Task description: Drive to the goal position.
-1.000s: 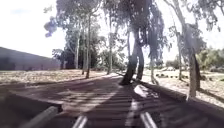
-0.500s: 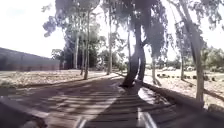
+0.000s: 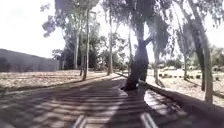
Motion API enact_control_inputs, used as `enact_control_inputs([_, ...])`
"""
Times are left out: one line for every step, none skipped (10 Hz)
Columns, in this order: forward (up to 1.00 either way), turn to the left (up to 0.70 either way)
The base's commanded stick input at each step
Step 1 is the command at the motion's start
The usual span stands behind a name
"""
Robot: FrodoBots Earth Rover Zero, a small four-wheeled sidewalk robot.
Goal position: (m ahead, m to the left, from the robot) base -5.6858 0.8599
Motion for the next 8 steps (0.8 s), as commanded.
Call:
enact_control_inputs([0.85,0.00])
enact_control_inputs([0.85,0.00])
enact_control_inputs([0.85,0.00])
enact_control_inputs([0.85,0.13])
enact_control_inputs([0.85,0.27])
enact_control_inputs([0.85,0.26])
enact_control_inputs([0.85,0.12])
enact_control_inputs([0.85,0.00])
